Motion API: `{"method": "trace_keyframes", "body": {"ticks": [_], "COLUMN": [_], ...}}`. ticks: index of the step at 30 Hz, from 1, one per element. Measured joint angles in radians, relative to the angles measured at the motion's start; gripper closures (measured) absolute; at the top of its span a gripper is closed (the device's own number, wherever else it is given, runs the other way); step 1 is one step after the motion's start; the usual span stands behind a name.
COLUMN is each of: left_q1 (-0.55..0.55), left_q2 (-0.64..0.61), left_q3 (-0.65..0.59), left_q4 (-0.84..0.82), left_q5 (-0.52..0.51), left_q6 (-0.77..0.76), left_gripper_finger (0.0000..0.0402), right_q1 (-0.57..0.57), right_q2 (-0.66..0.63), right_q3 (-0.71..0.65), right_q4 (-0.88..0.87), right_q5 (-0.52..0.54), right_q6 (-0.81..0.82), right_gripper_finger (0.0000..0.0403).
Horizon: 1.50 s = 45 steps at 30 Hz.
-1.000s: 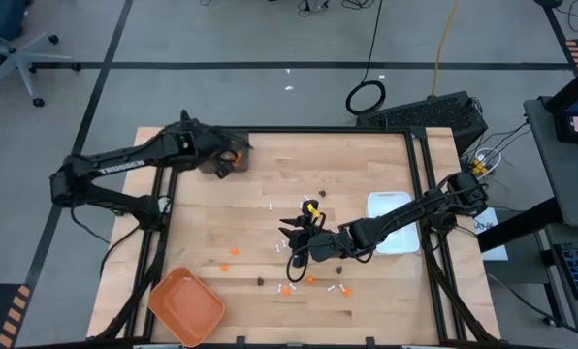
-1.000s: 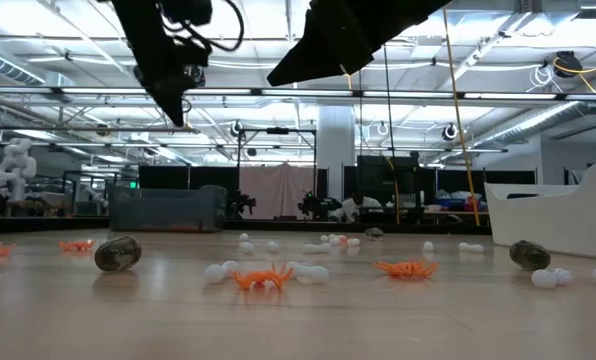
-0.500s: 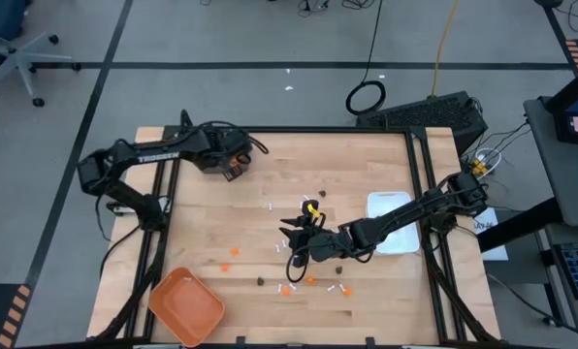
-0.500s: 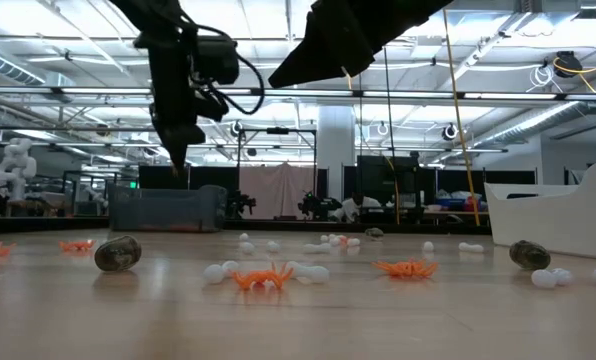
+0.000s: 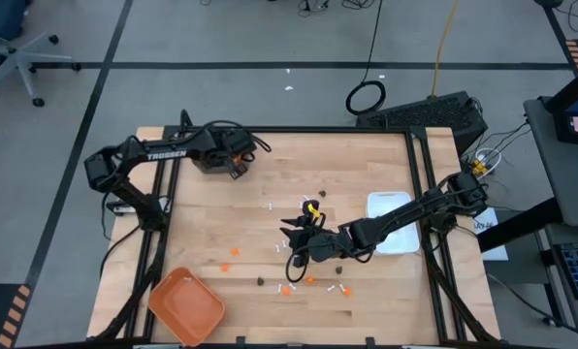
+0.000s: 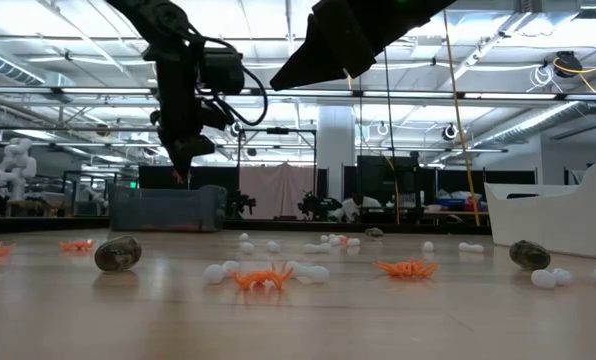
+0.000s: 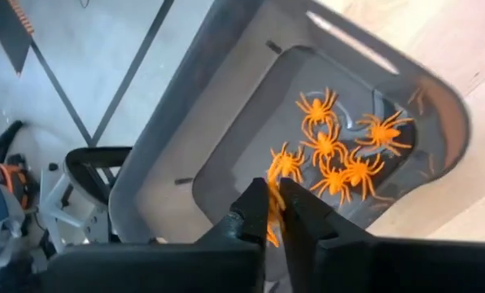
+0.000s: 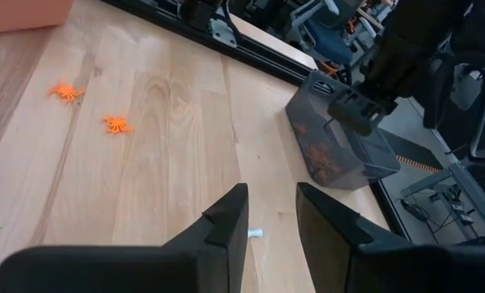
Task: Sort Halloween decoration
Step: Put the orange spider toy into the black bin, then put the black skull toy into the white bin
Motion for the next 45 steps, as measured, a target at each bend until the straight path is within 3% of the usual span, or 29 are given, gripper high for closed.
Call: {"method": "trace_keyframes", "body": {"ticks": [9,15,21,29,33,39,45], "left_q1": [0.014,-0.01,-0.106,-0.396,-0.602,-0.875,-1.038], "left_q2": [0.0,-0.01,-0.109,-0.335,-0.404,-0.41,-0.368], "left_q3": [0.0,0.0,0.0,0.0,-0.029,-0.12,-0.178], "left_q4": [0.0,-0.007,-0.063,-0.193,-0.172,-0.074,0.126], "left_q5": [-0.11,-0.106,-0.085,-0.091,-0.185,-0.319,-0.417], "left_q6": [-0.028,-0.022,-0.061,-0.336,-0.458,-0.599,-0.597], "left_gripper_finger": [0.0252,0.0238,0.0238,0.0238,0.0238,0.0238,0.0238], "right_q1": [0.0,0.0,0.014,0.059,0.087,0.149,0.217], "right_q2": [0.0,0.0,-0.002,-0.079,-0.137,-0.167,-0.16], "right_q3": [0.0,0.0,0.0,0.0,0.0,0.0,0.0], "right_q4": [-0.016,-0.02,-0.029,-0.069,-0.11,-0.194,-0.254], "right_q5": [0.0,0.0,0.002,0.03,0.03,0.029,0.027], "right_q6": [0.0,0.003,0.019,0.008,0.008,0.052,0.118], "right_gripper_finger": [0.031,0.031,0.031,0.031,0.031,0.031,0.031]}}
